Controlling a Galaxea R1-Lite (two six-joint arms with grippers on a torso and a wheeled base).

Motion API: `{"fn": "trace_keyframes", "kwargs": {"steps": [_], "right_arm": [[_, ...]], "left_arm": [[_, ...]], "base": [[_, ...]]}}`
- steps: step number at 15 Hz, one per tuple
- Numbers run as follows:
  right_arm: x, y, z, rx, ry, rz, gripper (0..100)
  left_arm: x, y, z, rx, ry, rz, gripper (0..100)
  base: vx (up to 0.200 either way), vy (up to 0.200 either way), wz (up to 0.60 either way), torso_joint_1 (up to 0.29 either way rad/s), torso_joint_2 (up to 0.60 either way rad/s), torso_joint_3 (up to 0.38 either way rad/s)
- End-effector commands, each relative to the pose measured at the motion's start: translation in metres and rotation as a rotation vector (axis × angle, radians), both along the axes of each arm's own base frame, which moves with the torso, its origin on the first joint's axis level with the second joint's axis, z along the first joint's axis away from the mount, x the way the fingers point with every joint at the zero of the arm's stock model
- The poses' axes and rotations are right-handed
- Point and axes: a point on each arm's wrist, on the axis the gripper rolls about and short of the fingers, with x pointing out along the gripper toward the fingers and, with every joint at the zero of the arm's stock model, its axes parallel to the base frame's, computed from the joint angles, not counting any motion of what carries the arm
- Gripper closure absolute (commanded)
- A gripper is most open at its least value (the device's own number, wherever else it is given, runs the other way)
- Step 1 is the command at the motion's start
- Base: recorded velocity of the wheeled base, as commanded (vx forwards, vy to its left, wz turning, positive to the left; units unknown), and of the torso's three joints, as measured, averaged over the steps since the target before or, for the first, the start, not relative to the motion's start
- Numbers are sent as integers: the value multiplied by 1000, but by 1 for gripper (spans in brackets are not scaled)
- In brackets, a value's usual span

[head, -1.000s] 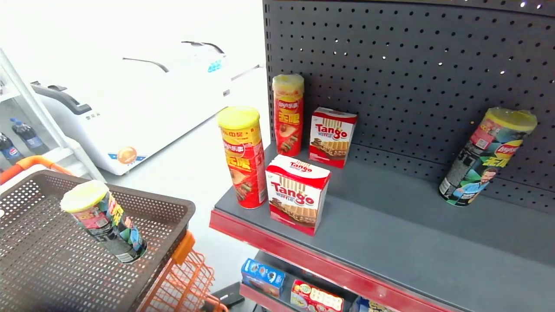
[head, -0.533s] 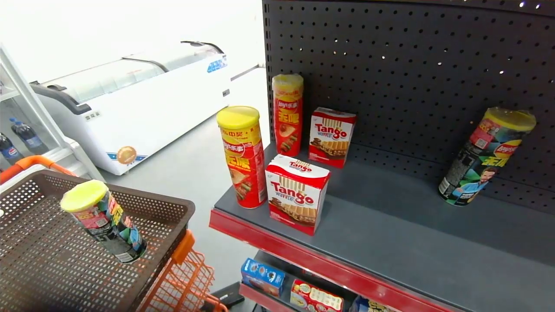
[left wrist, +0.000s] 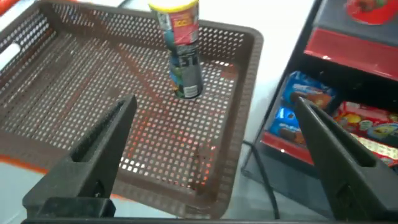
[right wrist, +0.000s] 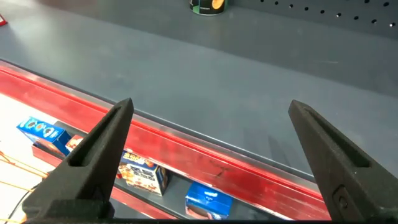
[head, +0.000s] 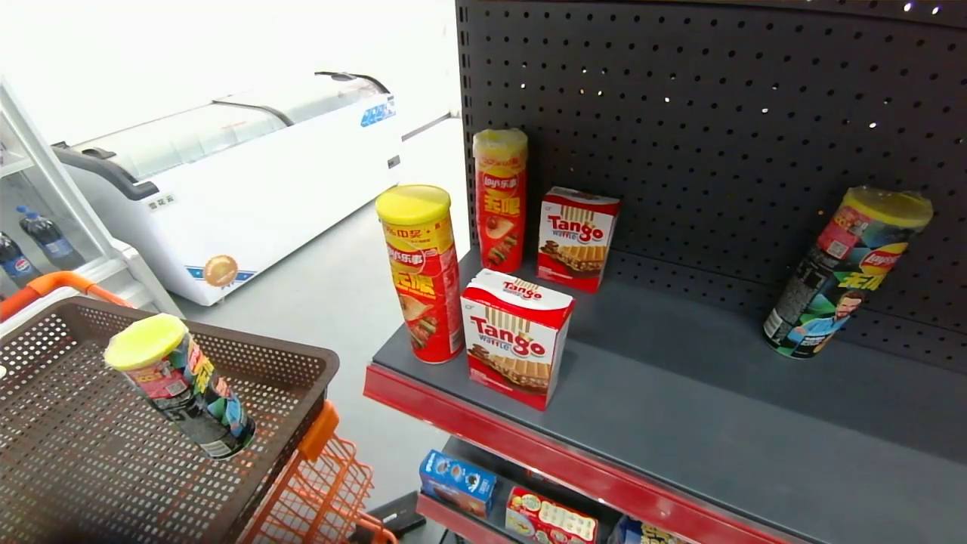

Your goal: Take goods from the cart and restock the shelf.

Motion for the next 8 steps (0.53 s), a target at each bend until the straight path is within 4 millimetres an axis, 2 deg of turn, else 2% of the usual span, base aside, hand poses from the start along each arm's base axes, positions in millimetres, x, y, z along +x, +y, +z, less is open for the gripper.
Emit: {"fn": "trace_keyframes", "kwargs": {"steps": [1, 5, 8], "right_arm": [[0, 0, 0, -1, 1, -1, 0], [0, 0, 0, -1, 1, -1, 0], [0, 0, 0, -1, 1, -1, 0]], "left_arm": [[40, 12, 0, -31, 180, 81, 0], [86, 31, -32, -49, 196, 147, 0], [101, 34, -49, -48, 198, 135, 0]], "base": [[0, 0, 0, 0, 0, 0], [0, 0, 0, 0, 0, 0], [0, 0, 0, 0, 0, 0]]}}
